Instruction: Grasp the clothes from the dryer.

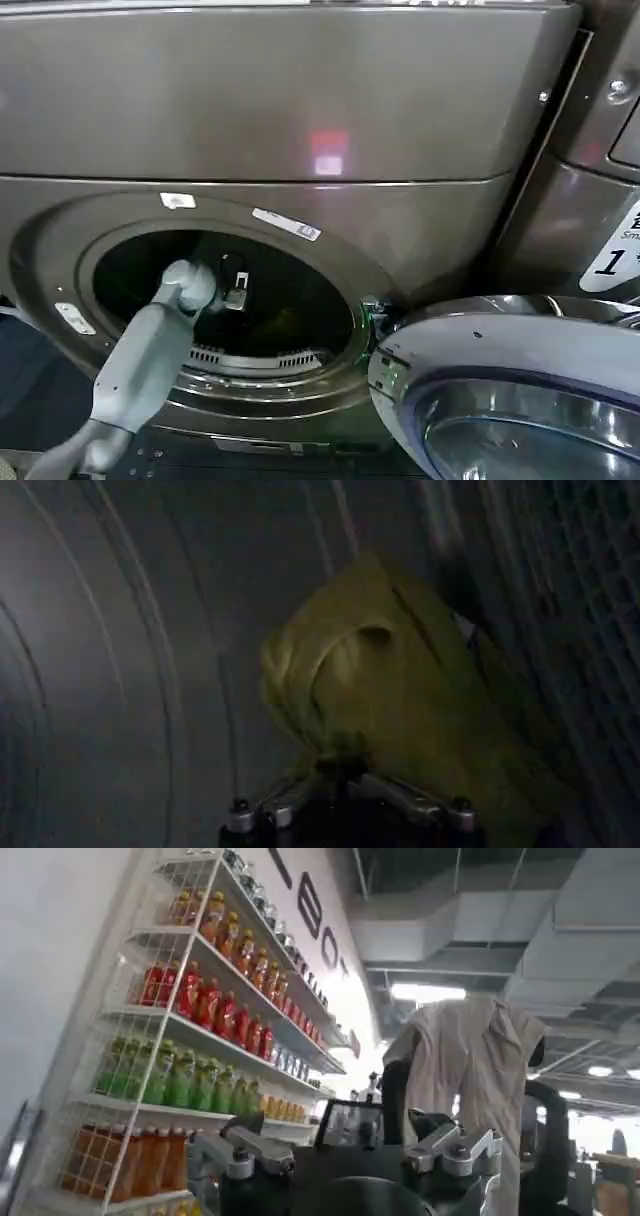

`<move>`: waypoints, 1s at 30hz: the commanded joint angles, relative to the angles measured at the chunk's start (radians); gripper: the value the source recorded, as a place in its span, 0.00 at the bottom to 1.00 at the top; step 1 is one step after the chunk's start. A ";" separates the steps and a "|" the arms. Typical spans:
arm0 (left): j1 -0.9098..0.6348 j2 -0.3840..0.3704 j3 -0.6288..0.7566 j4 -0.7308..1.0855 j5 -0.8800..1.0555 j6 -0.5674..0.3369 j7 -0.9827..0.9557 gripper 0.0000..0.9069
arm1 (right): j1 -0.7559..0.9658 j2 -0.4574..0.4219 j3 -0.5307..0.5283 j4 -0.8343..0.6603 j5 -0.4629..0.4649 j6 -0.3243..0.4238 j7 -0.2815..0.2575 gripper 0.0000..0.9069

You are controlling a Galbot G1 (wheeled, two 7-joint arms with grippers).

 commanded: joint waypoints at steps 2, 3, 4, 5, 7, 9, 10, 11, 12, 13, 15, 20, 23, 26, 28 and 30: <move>-0.007 -0.151 -0.063 -0.046 -0.251 0.303 -0.680 0.00 | 0.001 0.009 -0.010 0.018 0.024 -0.001 -0.005 1.00; 0.004 -0.177 -0.077 -0.049 -0.269 0.316 -0.749 0.00 | 0.005 0.012 -0.010 0.021 0.037 0.007 -0.007 1.00; 0.018 -0.194 -0.085 -0.057 -0.289 0.319 -0.799 0.00 | 0.006 0.016 -0.007 0.029 0.050 0.003 -0.020 1.00; 0.031 -0.202 -0.085 -0.066 -0.305 0.321 -0.848 0.00 | 0.006 0.020 -0.007 0.038 0.048 -0.012 -0.014 1.00; 0.068 -0.221 -0.093 -0.101 -0.366 0.333 -0.923 0.00 | 0.004 0.029 -0.012 0.049 0.059 -0.005 0.002 1.00; 0.105 -0.240 -0.113 -0.142 -0.423 0.336 -0.965 0.00 | -0.004 0.038 -0.019 0.055 0.052 0.024 -0.006 1.00; 0.119 -0.247 -0.117 -0.153 -0.448 0.332 -0.990 0.00 | 0.000 0.039 -0.019 0.055 0.054 0.025 -0.001 1.00; 0.132 -0.250 -0.118 -0.168 -0.483 0.321 -0.998 0.00 | 0.005 0.036 -0.017 0.051 0.057 0.038 0.002 1.00; 0.142 -0.252 -0.117 -0.177 -0.502 0.313 -1.008 0.00 | 0.006 0.034 -0.017 0.047 0.060 0.042 0.005 1.00; 0.150 -0.257 -0.117 -0.185 -0.510 0.311 -1.019 0.00 | 0.005 0.033 -0.017 0.044 0.059 0.042 0.005 1.00; 0.165 -0.267 -0.119 -0.203 -0.539 0.304 -1.041 0.00 | 0.008 0.034 -0.016 0.044 0.060 0.044 0.014 1.00; 0.186 -0.280 -0.130 -0.235 -0.598 0.322 -1.060 0.00 | -0.004 0.048 -0.013 0.045 0.059 0.051 0.008 1.00; 0.190 -0.273 -0.132 -0.237 -0.607 0.319 -1.056 0.00 | -0.002 0.048 -0.011 0.043 0.059 0.056 0.012 1.00; 0.196 -0.270 -0.133 -0.261 -0.644 0.329 -1.052 0.00 | -0.002 0.047 -0.012 0.041 0.060 0.062 0.012 1.00; 0.199 -0.270 -0.138 -0.265 -0.642 0.329 -1.047 0.00 | -0.001 0.048 -0.015 0.041 0.061 0.070 0.012 1.00; 0.206 -0.262 -0.139 -0.270 -0.642 0.327 -1.040 0.00 | 0.004 0.052 -0.009 0.057 0.062 0.039 0.006 1.00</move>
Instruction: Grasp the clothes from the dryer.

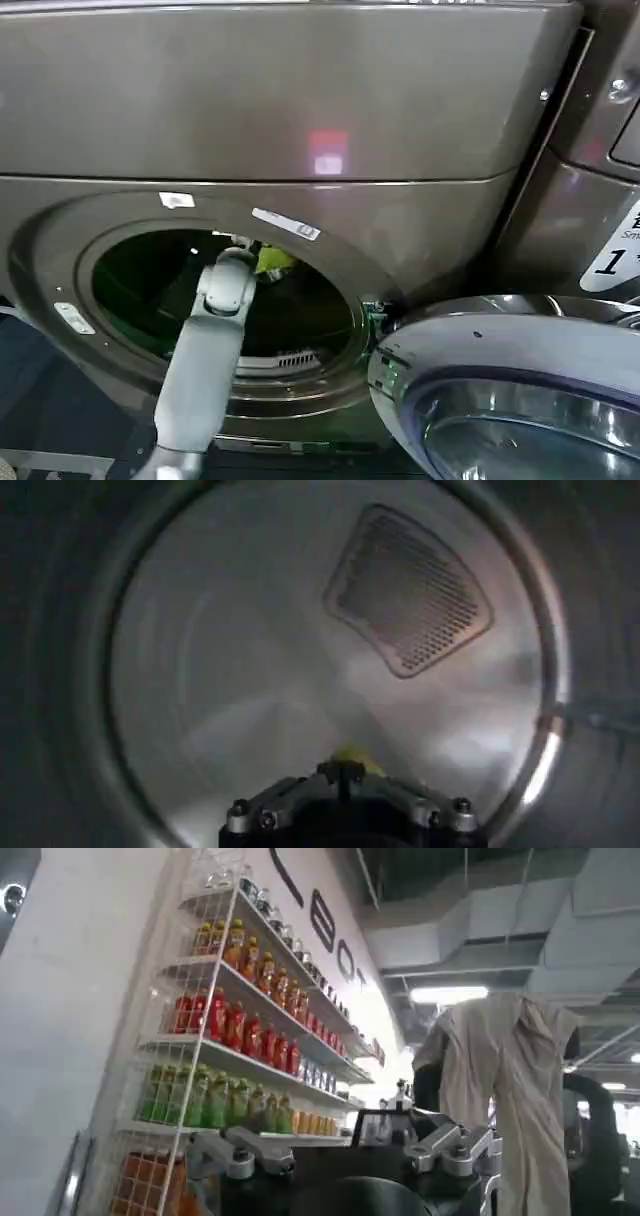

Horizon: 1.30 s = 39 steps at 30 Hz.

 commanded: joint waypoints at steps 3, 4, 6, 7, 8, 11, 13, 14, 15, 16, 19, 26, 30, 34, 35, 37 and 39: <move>0.039 0.001 -0.010 -0.056 -0.078 0.011 -0.040 0.00 | 0.007 0.011 -0.015 0.026 0.049 0.003 0.033 1.00; 0.042 0.002 -0.010 -0.059 -0.078 0.011 -0.040 0.00 | 0.007 0.011 -0.019 0.023 0.047 0.012 0.031 1.00; 0.044 0.002 -0.010 -0.065 -0.077 0.012 -0.036 0.00 | 0.012 0.011 -0.018 0.029 0.049 -0.012 0.038 1.00; 0.044 0.003 -0.010 -0.070 -0.077 0.014 -0.034 0.00 | 0.014 0.009 -0.016 0.026 0.044 -0.008 0.037 1.00; 0.045 0.004 -0.009 -0.073 -0.077 0.015 -0.032 0.00 | 0.013 0.009 -0.015 0.023 0.038 -0.007 0.036 1.00; 0.045 0.007 -0.010 -0.075 -0.079 0.016 -0.032 0.00 | 0.008 0.011 -0.013 0.019 0.031 0.003 0.036 1.00; 0.046 0.008 -0.010 -0.076 -0.079 0.015 -0.032 0.00 | 0.007 0.012 -0.013 0.019 0.031 0.004 0.035 1.00; 0.046 0.009 -0.011 -0.076 -0.080 0.015 -0.032 0.00 | 0.006 0.012 -0.013 0.019 0.031 0.006 0.035 1.00; 0.046 0.007 -0.013 -0.078 -0.078 0.016 -0.032 0.00 | 0.006 0.011 -0.013 0.019 0.031 0.005 0.036 1.00; 0.046 0.007 -0.015 -0.080 -0.078 0.016 -0.032 0.00 | 0.007 0.011 -0.013 0.019 0.031 0.006 0.036 1.00; 0.048 0.012 -0.015 -0.079 -0.081 0.014 -0.029 0.00 | 0.009 0.012 -0.017 0.021 0.029 0.010 0.035 1.00; 0.058 0.016 -0.018 -0.083 -0.086 0.011 -0.027 0.00 | 0.022 0.007 0.003 0.031 0.030 -0.020 0.045 1.00; 0.059 0.014 -0.017 -0.084 -0.086 0.011 -0.024 0.00 | 0.023 0.011 0.007 0.033 0.014 -0.025 0.040 1.00; 0.059 0.014 -0.017 -0.084 -0.084 0.010 -0.022 0.00 | 0.023 0.013 0.010 0.033 0.008 -0.026 0.039 1.00; 0.060 0.015 -0.017 -0.084 -0.085 0.010 -0.021 0.00 | 0.023 0.013 0.011 0.033 0.009 -0.024 0.039 1.00; 0.060 0.015 -0.017 -0.084 -0.085 0.010 -0.021 0.00 | 0.023 0.012 0.013 0.034 0.009 -0.024 0.040 1.00; 0.061 0.012 -0.018 -0.081 -0.085 0.008 -0.021 0.00 | 0.023 0.011 0.018 0.031 0.009 -0.025 0.038 1.00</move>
